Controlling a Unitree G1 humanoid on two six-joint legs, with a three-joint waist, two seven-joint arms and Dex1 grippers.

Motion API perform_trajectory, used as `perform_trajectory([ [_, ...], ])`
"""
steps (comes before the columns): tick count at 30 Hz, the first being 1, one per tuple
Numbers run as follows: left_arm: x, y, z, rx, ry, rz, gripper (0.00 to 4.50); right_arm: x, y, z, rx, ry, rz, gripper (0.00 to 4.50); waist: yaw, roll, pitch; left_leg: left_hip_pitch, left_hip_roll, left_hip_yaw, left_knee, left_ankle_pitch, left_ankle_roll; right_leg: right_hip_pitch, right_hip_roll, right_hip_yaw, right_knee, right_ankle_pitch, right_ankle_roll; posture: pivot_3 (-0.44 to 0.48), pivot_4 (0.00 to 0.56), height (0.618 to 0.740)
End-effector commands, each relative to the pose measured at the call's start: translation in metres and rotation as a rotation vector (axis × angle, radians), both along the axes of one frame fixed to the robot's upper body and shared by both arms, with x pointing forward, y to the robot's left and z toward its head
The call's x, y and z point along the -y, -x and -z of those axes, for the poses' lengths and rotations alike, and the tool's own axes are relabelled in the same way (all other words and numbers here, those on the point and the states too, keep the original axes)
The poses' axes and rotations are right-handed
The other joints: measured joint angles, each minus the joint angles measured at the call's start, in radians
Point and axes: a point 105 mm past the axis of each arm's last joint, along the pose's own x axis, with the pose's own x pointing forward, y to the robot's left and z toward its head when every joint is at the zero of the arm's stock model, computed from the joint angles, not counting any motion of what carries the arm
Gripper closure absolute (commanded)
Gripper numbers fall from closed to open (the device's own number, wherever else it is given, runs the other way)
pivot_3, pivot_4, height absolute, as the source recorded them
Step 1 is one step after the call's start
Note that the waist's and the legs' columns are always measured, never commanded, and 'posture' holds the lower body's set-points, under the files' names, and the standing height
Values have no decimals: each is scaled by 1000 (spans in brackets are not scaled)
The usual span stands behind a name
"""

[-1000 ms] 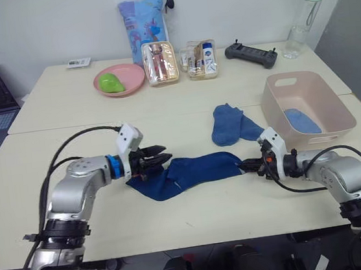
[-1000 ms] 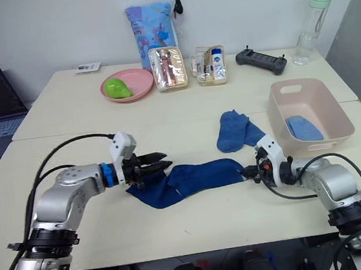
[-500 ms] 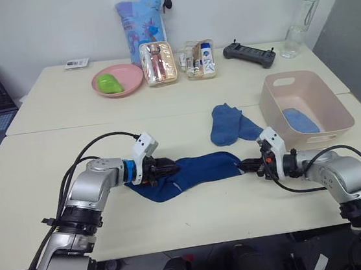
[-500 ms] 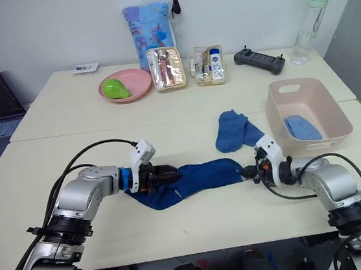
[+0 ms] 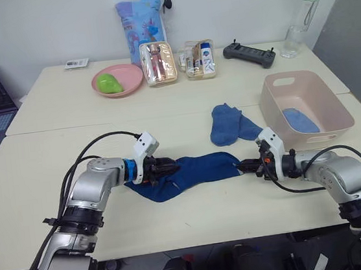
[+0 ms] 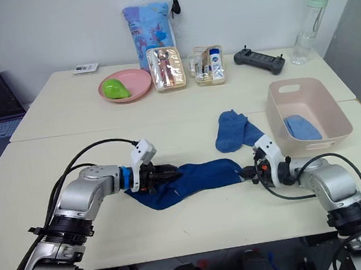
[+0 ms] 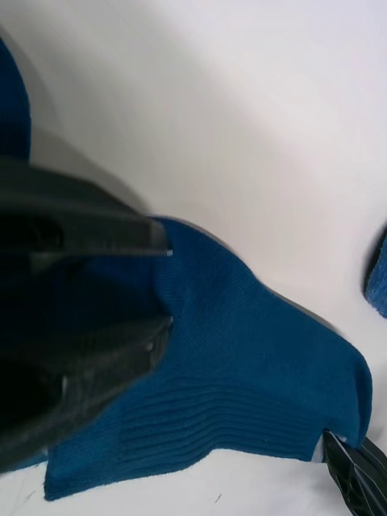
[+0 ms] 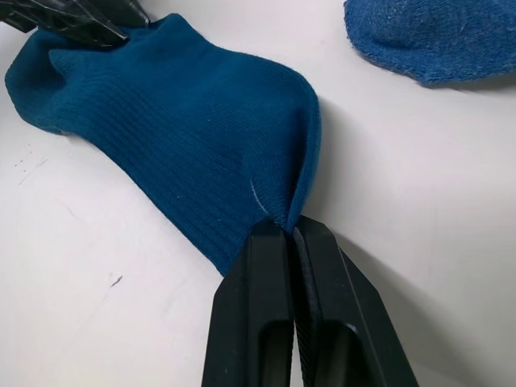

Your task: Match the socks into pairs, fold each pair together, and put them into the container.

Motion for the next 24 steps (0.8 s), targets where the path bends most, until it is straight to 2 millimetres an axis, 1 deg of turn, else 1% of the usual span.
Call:
perform_trajectory([
  [1, 4, 2, -12, 49, 30, 33, 4478, -6, -1, -17, 55, -23, -29, 4500, 0, 0, 0, 0, 0, 0, 0, 0, 0, 0, 0, 0, 0, 0, 0, 0, 150, 740],
  [9, 10, 1, -29, 98, 77, 47, 4478, -2, -10, -31, 100, -49, -6, 4500, 0, 0, 0, 0, 0, 0, 0, 0, 0, 0, 0, 0, 0, 0, 0, 0, 150, 740],
  [11, 8, -1, -37, 125, 80, 32, 4478, -1, -15, -43, 126, -80, 8, 4500, 0, 0, 0, 0, 0, 0, 0, 0, 0, 0, 0, 0, 0, 0, 0, 0, 150, 740],
  [13, 4, 1, -47, 153, 87, 37, 4478, -4, -20, -59, 158, -118, 11, 4500, -2, 0, 0, 0, 0, 0, 0, 0, 0, 0, 0, 0, 0, 0, 0, 0, 150, 740],
  [17, 3, 4, -58, 162, 122, 36, 4478, -10, -25, -74, 189, -147, 8, 4500, -1, 0, 0, 0, 0, 0, 0, 0, 0, 0, 0, 0, 0, 0, 0, 0, 150, 740],
  [18, 1, 3, -61, 179, 133, 16, 4478, -13, -26, -78, 205, -147, -2, 4500, -1, 0, 0, 0, 0, 0, 0, 0, 0, 0, 0, 0, 0, 0, 0, 0, 150, 740],
  [20, -8, 1, -73, 285, 128, -23, 4478, -22, -26, -92, 249, -145, -55, 4500, -1, 0, 0, -1, 0, 0, 0, 0, 0, 0, 0, 0, 0, 0, 0, 0, 150, 740],
  [22, -12, 1, -79, 335, 125, -38, 4478, -26, -25, -99, 267, -142, -82, 4500, -1, 0, 0, -1, 0, 0, 0, 0, 0, -1, 0, 0, 0, 0, 0, 0, 150, 740],
  [24, -15, 1, -81, 330, 134, -54, 4478, -27, -24, -102, 275, -143, -99, 4500, -1, 0, 0, -1, 0, 0, 0, 0, 0, -1, 0, 0, 0, 0, 0, 0, 150, 740],
])
